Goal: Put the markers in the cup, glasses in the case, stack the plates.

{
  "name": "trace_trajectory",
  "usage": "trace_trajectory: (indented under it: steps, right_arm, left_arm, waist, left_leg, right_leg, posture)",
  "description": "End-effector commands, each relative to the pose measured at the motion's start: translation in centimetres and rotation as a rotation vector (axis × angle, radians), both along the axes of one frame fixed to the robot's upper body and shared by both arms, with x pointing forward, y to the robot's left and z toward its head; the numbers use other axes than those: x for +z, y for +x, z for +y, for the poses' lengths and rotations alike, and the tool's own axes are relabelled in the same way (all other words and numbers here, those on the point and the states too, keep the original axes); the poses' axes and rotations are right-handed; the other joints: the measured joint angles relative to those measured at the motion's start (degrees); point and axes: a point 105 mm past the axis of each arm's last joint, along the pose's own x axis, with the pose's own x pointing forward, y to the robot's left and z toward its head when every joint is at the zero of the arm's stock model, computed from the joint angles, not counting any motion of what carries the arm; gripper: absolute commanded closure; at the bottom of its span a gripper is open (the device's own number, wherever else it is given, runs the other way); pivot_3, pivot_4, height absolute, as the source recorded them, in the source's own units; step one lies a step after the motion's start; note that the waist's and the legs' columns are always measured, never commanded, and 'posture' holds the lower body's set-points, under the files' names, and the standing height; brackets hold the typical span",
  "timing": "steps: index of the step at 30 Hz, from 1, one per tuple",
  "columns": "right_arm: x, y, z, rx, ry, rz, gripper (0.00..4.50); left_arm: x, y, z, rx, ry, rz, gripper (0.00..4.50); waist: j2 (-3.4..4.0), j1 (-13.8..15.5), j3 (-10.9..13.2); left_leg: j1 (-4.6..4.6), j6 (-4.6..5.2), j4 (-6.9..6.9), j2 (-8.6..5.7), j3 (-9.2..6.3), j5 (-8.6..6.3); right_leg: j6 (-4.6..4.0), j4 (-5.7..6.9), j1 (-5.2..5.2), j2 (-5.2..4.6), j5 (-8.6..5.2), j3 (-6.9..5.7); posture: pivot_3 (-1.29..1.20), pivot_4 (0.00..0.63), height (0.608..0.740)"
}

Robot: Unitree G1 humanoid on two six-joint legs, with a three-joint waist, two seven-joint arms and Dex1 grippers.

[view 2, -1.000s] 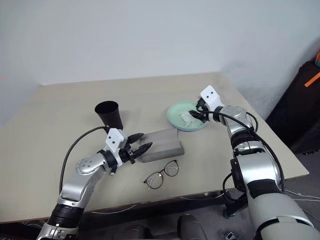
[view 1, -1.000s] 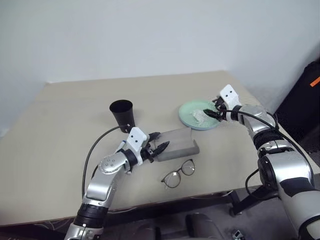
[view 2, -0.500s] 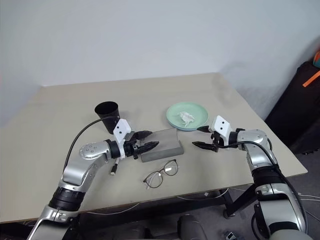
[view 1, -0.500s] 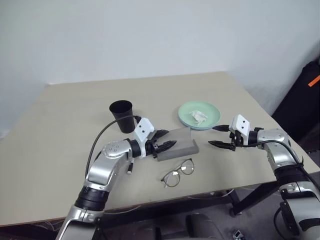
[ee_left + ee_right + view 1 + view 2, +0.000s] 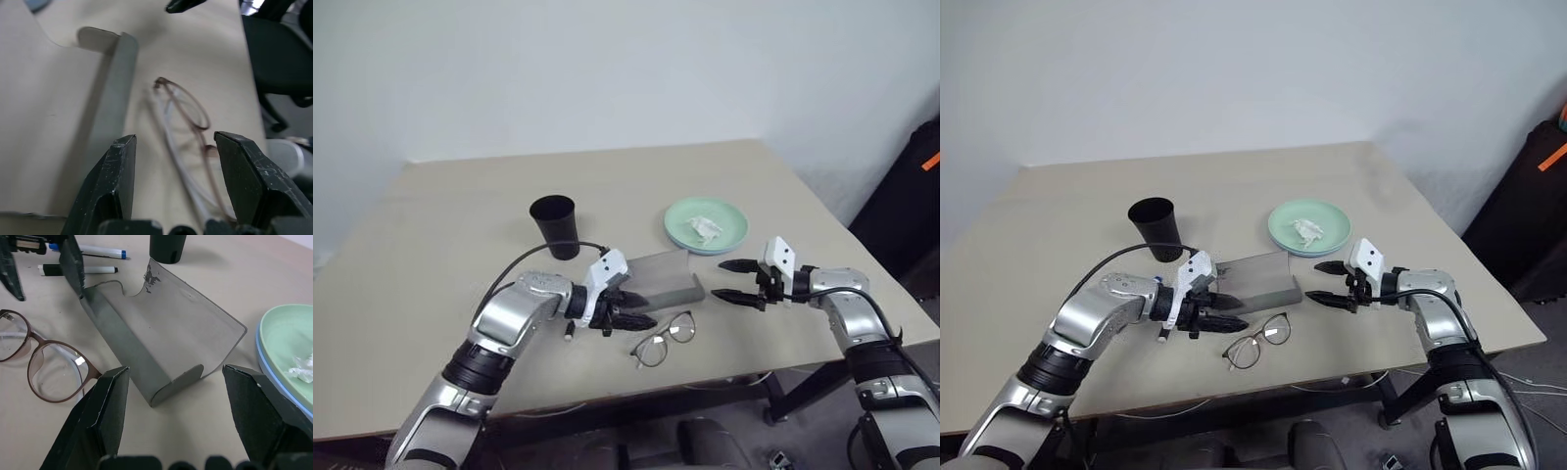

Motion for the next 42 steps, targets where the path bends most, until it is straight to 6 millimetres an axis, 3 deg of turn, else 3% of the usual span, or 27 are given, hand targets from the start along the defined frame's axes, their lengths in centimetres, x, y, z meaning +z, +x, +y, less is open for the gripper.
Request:
trace_trajectory:
  steps: [1, 11, 22, 25, 31, 42]
  right_arm:
    - [1.3, 0.2, 0.7, 0.006, 0.03, -0.058, 1.23]
    - [1.0, 0.2, 0.7, -0.021, 0.033, -0.073, 1.23]
    - [1.0, 0.4, 0.5, -0.04, 0.026, -0.085, 1.23]
    - [1.0, 0.4, 0.5, -0.044, 0.021, -0.086, 1.19]
    - [0.9, 0.5, 0.5, -0.045, 0.014, -0.089, 1.19]
    - [0.7, 0.7, 0.8, -0.044, 0.001, -0.096, 1.19]
  left_arm:
    - [1.2, -0.2, -0.7, -0.028, -0.042, 0.074, 1.86]
    - [-0.7, -1.3, -1.1, -0.064, 0.018, 0.19, 1.86]
    - [-2.0, -1.4, -2.0, -0.054, 0.034, 0.234, 1.86]
    - [-2.1, -1.1, -2.2, -0.04, 0.026, 0.234, 2.42]
    - [-2.1, -0.7, -2.4, -0.039, 0.026, 0.201, 4.4]
    - [-1.1, -0.3, -2.5, -0.038, -0.016, 0.163, 4.46]
  waist:
    - [0.0, 0.0, 0.0]
    - [-0.01, -0.1, 0.0]
    - [-0.01, 0.0, 0.0]
    - [-0.01, 0.0, 0.0]
    - [-0.01, 0.0, 0.0]
    - [-0.01, 0.0, 0.0]
  left_leg:
    - [0.0, 0.0, 0.01, -0.01, 0.0, 0.0]
    - [0.01, 0.0, 0.0, -0.02, -0.01, 0.0]
    - [0.01, 0.01, 0.01, -0.03, -0.02, 0.01]
    - [0.01, 0.01, 0.01, -0.03, -0.02, 0.01]
    - [0.01, 0.01, 0.01, -0.03, -0.02, 0.01]
    - [0.01, 0.02, 0.03, -0.04, -0.01, 0.01]
  right_leg:
    - [0.0, 0.0, 0.01, 0.0, 0.0, 0.01]
    - [0.0, 0.0, 0.01, 0.0, 0.0, 0.04]
    - [0.0, 0.0, 0.01, 0.0, 0.0, 0.05]
    - [0.0, 0.0, 0.02, 0.0, 0.0, 0.05]
    - [0.0, 0.0, 0.01, 0.0, 0.0, 0.06]
    - [0.0, 0.0, 0.02, 0.0, 0.0, 0.08]
  posture:
    - [0.0, 0.0, 0.74]
    - [0.0, 0.0, 0.74]
    - [0.0, 0.0, 0.74]
    - [0.0, 0.0, 0.74]
    - [0.0, 0.0, 0.74]
    - [0.0, 0.0, 0.74]
